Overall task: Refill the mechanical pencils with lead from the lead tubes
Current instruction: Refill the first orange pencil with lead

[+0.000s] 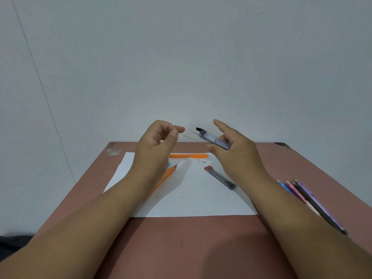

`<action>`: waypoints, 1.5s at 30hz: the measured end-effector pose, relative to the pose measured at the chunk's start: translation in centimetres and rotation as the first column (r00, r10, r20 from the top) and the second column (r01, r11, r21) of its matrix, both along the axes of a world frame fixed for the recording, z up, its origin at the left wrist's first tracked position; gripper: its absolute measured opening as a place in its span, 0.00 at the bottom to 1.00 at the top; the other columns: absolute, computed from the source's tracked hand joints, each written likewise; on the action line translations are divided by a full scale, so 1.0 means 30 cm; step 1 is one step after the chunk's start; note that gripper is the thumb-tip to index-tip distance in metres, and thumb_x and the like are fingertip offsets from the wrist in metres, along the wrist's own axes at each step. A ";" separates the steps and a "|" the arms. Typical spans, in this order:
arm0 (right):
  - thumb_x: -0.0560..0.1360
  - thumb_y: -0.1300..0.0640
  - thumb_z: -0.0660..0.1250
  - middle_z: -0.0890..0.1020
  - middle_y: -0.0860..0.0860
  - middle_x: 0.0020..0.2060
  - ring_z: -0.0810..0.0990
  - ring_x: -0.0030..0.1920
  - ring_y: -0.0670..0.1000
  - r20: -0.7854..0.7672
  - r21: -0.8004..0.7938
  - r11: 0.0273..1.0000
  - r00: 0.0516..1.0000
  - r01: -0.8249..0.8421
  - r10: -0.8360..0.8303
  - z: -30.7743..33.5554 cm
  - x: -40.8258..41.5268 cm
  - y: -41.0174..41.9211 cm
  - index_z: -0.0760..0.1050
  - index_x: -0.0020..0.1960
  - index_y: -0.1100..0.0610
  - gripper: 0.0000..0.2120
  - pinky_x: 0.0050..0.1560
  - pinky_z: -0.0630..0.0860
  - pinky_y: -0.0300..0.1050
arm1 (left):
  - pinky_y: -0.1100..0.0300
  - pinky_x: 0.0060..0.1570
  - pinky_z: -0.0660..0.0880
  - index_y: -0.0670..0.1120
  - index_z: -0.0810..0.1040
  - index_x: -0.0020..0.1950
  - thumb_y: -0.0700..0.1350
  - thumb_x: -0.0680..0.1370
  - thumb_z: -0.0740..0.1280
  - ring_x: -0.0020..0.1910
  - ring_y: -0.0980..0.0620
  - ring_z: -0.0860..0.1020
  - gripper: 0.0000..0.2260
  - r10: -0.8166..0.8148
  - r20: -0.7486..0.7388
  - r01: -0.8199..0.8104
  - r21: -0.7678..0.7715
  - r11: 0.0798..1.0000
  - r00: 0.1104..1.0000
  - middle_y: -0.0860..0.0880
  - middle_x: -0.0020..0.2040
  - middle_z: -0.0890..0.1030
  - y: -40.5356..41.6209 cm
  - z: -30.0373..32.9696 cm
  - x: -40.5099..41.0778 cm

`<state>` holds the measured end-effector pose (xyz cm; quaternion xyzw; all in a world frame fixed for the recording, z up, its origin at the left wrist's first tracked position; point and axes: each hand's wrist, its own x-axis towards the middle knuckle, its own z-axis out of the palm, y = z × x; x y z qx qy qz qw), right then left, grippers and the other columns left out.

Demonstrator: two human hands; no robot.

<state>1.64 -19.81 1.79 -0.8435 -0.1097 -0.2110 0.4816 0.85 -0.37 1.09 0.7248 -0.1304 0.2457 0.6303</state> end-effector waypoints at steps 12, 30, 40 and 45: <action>0.79 0.57 0.72 0.80 0.46 0.53 0.77 0.42 0.29 -0.021 0.118 0.989 0.996 -0.087 0.090 0.011 -0.024 0.022 0.76 0.70 0.44 0.21 0.33 0.69 0.20 | 0.61 0.52 0.73 0.45 0.76 0.48 0.40 0.83 0.63 0.56 0.59 0.78 0.05 -0.059 0.090 0.046 0.133 0.990 0.994 0.59 0.58 0.83 -0.023 -0.002 -0.027; 0.81 0.51 0.67 0.87 0.47 0.45 0.78 0.39 0.43 -0.227 0.312 0.933 0.939 -0.181 0.258 0.000 -0.007 0.039 0.79 0.58 0.50 0.07 0.47 0.83 0.52 | 0.58 0.53 0.75 0.49 0.74 0.50 0.46 0.83 0.61 0.54 0.53 0.80 0.04 -0.053 0.107 0.050 0.029 0.998 0.993 0.54 0.52 0.85 -0.007 -0.009 -0.010; 0.78 0.55 0.73 0.87 0.48 0.40 0.86 0.46 0.57 -0.203 0.281 0.953 0.964 -0.113 0.174 -0.004 -0.003 0.032 0.75 0.57 0.49 0.10 0.46 0.84 0.62 | 0.65 0.47 0.73 0.49 0.74 0.47 0.41 0.84 0.61 0.51 0.54 0.80 0.08 -0.016 0.035 0.019 -0.093 0.995 0.999 0.50 0.50 0.86 0.007 -0.013 0.012; 0.75 0.57 0.77 0.87 0.51 0.41 0.86 0.43 0.55 -0.192 0.296 0.951 0.970 -0.085 0.146 -0.005 -0.008 0.034 0.69 0.63 0.37 0.26 0.42 0.85 0.56 | 0.60 0.48 0.72 0.49 0.74 0.47 0.40 0.84 0.61 0.50 0.53 0.80 0.08 0.007 0.021 -0.005 -0.089 0.996 1.000 0.50 0.49 0.86 0.010 -0.017 0.019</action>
